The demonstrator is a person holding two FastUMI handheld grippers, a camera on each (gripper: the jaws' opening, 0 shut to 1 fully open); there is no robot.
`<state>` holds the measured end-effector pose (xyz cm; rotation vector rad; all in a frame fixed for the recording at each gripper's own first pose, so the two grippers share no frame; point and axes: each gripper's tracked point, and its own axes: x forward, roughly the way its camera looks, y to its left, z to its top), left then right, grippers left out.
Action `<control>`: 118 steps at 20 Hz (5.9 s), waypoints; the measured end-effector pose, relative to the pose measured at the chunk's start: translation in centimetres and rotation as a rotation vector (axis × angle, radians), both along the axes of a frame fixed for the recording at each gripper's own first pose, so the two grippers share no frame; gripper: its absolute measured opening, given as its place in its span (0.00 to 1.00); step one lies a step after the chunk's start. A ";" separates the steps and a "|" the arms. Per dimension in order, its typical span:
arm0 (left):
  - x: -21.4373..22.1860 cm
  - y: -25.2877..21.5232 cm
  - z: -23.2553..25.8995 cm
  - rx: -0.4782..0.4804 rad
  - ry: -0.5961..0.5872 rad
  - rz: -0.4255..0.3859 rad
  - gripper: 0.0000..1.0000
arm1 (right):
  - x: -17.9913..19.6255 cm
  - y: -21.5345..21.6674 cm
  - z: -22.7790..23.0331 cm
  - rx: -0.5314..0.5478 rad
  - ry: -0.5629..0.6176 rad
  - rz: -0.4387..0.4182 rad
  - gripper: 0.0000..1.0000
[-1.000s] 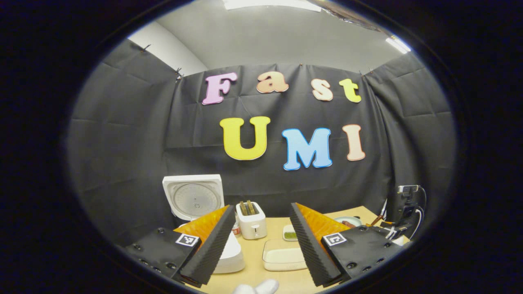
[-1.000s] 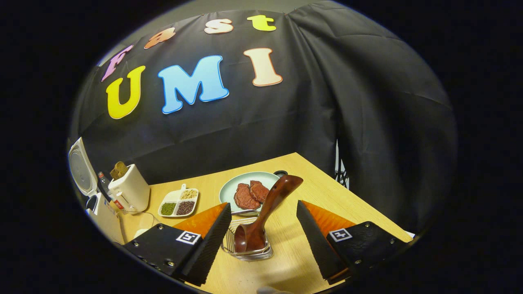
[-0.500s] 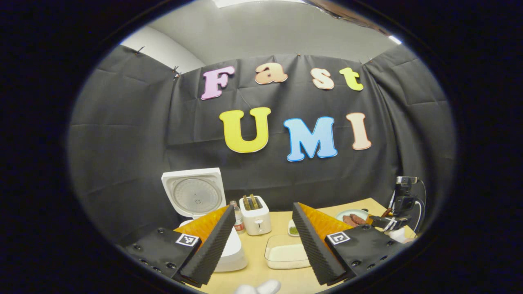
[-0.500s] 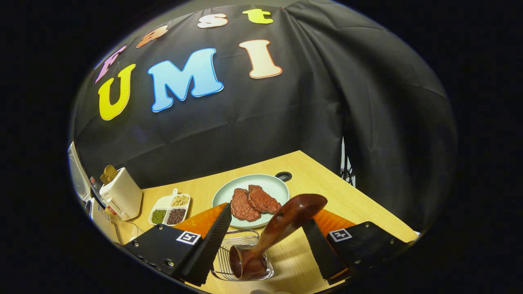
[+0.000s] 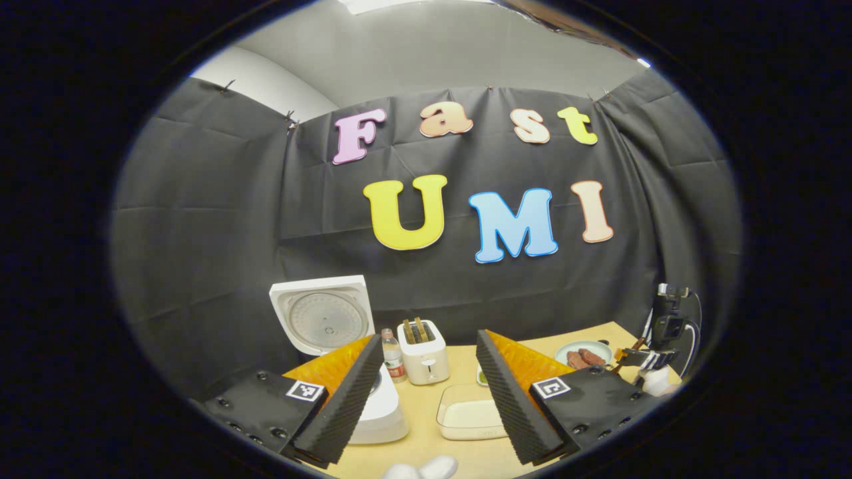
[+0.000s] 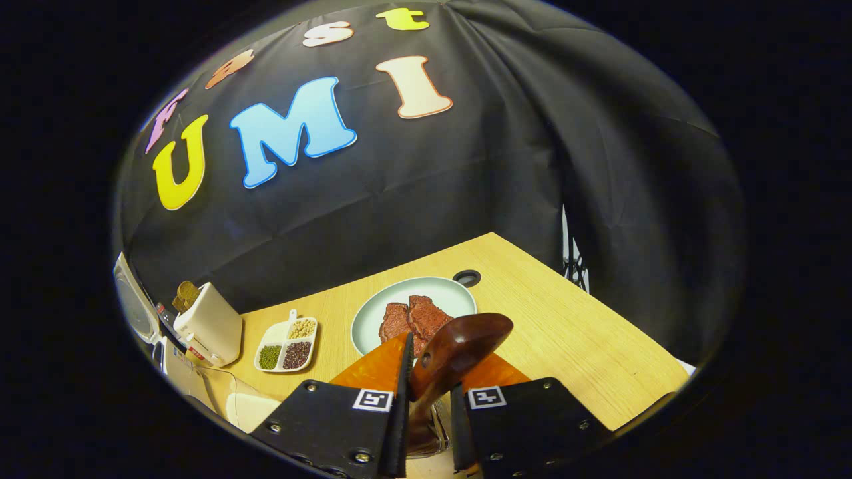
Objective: Close the left gripper, press the button to open the rice cooker; take a wooden spoon from the chopstick holder with the right hand, scoop a spoonful of rice and pour it into the rice cooker, then put the wooden spoon back into the chopstick holder.
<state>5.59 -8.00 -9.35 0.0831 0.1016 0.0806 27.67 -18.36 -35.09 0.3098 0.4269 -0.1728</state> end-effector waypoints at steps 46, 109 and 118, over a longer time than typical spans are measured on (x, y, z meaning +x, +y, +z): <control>-5.3 18.7 -2.9 -0.015 -0.009 0.056 0.97 | -3.0 37.1 4.3 -0.928 -0.188 0.626 0.18; -4.2 18.8 -2.6 0.035 0.021 0.057 0.95 | -2.7 29.6 3.7 0.695 0.001 0.161 0.18; -4.7 19.7 -2.3 0.038 0.019 0.041 0.98 | -2.0 29.0 9.0 0.788 -0.063 0.104 0.18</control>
